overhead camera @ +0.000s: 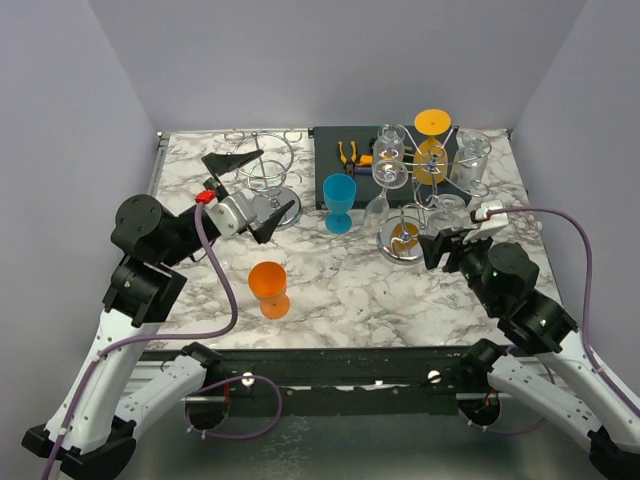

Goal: Place the wine glass upside down on the wine glass rack
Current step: Turn the wine glass upside down at the wine rack.

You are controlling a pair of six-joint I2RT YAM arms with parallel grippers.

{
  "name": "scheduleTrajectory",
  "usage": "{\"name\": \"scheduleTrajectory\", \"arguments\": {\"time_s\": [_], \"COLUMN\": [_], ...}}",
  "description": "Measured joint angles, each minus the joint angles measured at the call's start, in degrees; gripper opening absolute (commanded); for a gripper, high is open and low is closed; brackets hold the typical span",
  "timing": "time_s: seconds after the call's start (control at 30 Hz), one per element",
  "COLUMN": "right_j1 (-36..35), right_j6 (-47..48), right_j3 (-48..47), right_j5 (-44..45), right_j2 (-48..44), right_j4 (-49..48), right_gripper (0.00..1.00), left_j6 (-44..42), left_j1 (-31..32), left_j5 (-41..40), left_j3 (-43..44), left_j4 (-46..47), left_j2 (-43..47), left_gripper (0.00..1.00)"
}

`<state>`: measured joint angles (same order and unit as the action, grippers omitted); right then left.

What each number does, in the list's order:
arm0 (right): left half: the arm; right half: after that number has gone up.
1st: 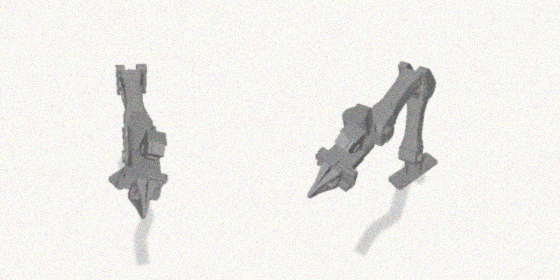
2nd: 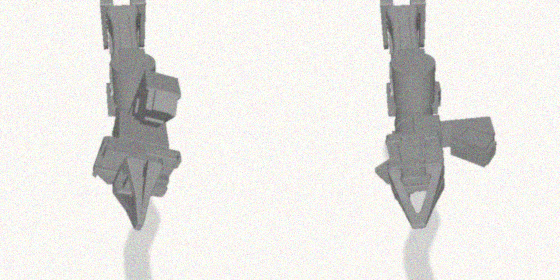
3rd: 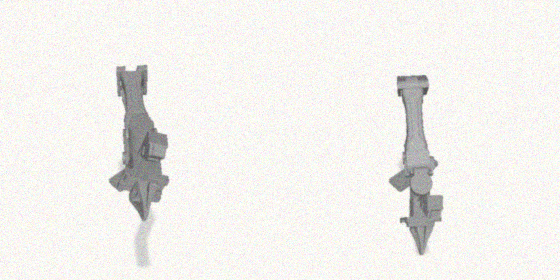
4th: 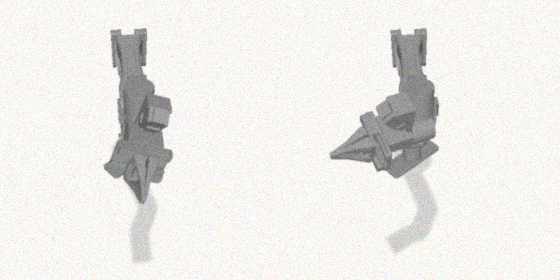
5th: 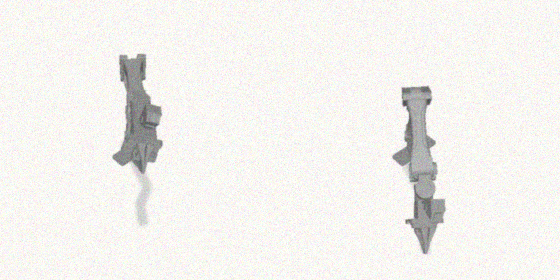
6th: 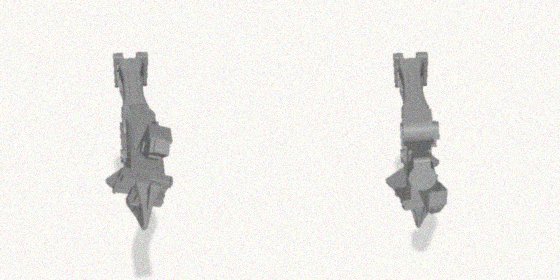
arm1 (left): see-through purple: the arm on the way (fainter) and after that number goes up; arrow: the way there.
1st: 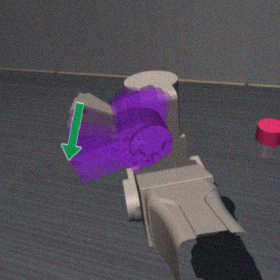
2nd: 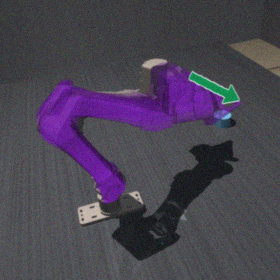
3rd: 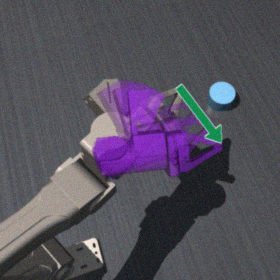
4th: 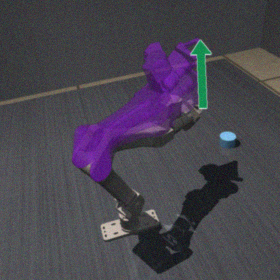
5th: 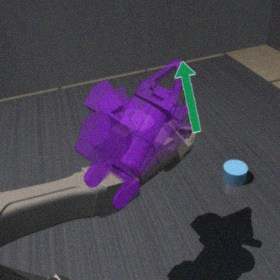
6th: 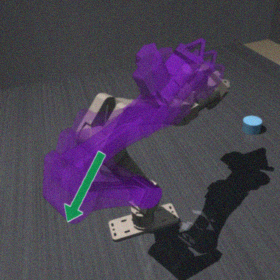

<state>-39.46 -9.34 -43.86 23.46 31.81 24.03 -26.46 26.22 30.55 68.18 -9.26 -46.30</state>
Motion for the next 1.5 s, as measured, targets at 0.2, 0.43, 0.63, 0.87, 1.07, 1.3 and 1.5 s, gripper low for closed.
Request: {"name": "scheduleTrajectory", "arguments": {"time_s": [0.2,0.43,0.63,0.87,1.07,1.3,1.5], "right_j1": [0.0,0.0,0.0,0.1,0.1,0.9,1.3], "right_j6": [2.9,6.8,9.0,9.7,10.3,10.9,10.9], "right_j3": [2.8,6.2,7.1,9.2,9.9,11.0,11.0], "right_j5": [0.0,1.2,3.6,6.0,6.8,6.8,5.6], "right_j2": [-0.8,-0.7,1.7,4.6,5.9,6.8,9.1], "right_j4": [-5.6,-12.2,-17.0,-22.6,-25.1,-28.3,-31.1], "right_gripper": [0.01,0.01,0.01,0.01,0.01,0.01,0.01], "left_j6": [-0.3,-0.6,-0.9,-1.6,-2.1,-2.6,-3.0], "left_j1": [0.0,0.0,0.0,0.0,0.0,0.0,0.0], "left_j5": [0.0,0.0,0.0,0.0,0.1,0.4,0.9], "left_j3": [-0.8,-1.3,-1.8,-2.6,-3.1,-3.5,-3.6], "left_j4": [0.1,0.1,0.1,0.1,0.1,0.1,0.2], "left_j2": [0.7,0.7,1.1,1.7,2.3,2.5,2.5], "left_gripper": [0.99,0.99,0.99,0.99,0.99,0.99,0.99]}}
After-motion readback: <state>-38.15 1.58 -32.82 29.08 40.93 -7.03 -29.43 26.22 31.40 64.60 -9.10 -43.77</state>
